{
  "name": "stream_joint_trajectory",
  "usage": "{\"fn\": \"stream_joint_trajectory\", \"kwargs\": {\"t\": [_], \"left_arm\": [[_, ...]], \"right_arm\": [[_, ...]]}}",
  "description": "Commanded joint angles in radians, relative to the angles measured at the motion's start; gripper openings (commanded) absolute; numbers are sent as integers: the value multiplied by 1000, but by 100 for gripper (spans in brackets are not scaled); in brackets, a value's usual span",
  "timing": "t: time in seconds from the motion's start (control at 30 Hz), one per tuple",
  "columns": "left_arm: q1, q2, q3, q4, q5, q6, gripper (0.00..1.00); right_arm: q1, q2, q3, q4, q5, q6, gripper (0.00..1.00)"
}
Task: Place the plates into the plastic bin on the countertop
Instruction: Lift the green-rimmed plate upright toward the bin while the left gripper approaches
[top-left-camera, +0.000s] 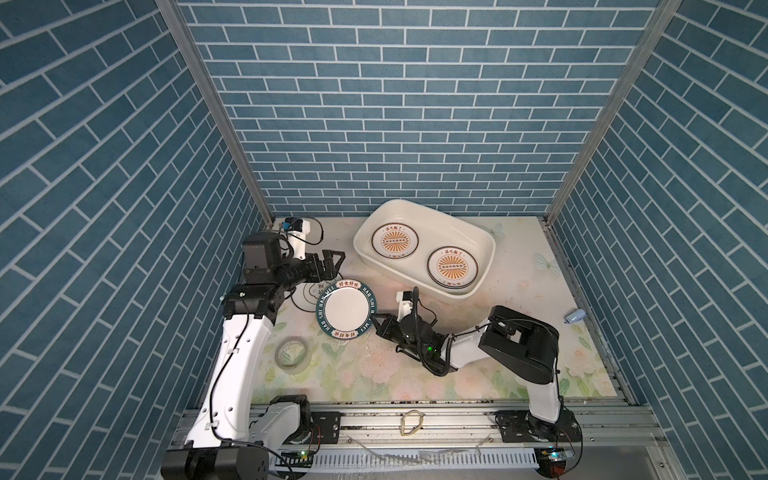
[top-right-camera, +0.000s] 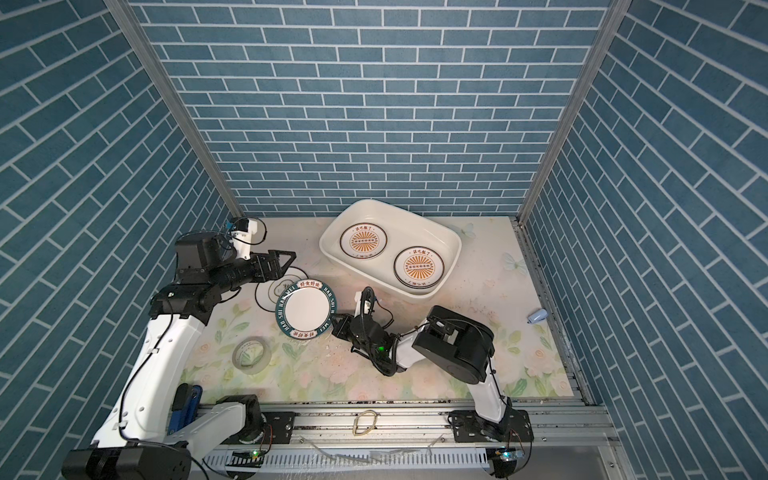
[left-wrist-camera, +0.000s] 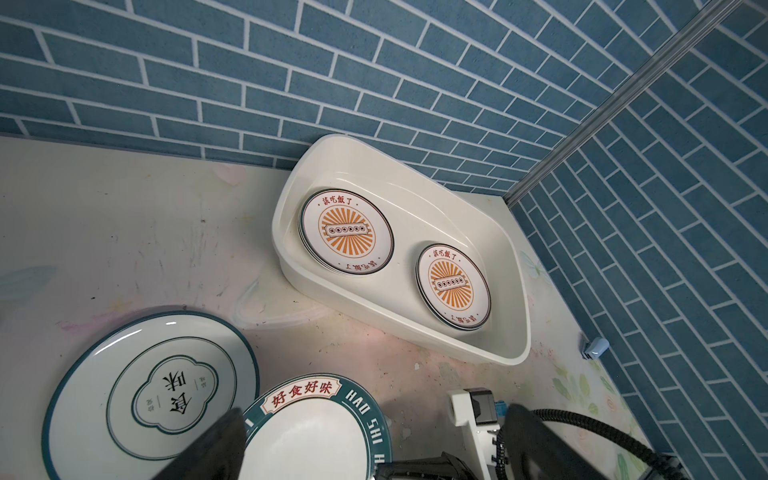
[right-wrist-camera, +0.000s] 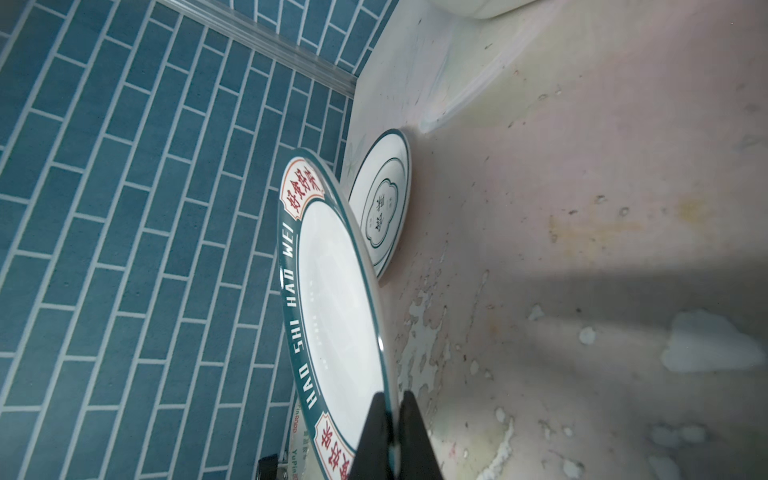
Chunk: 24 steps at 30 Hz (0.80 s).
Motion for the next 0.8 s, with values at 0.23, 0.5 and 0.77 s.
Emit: {"fn": "stream_joint_trajectory", "kwargs": {"t": [0.23,0.5,0.77], "left_arm": [[1,31,124,-122,-8,191,96],[-4,184,396,-320,143,331,97],[-144,283,501,-275,12,400,97]], "right_arm": [[-93,-181,45,-153,-189,-52,0],[-216,-435,42,-468,-258,-167,0],[-420,-665,22,-703,-300,-210,0]]}}
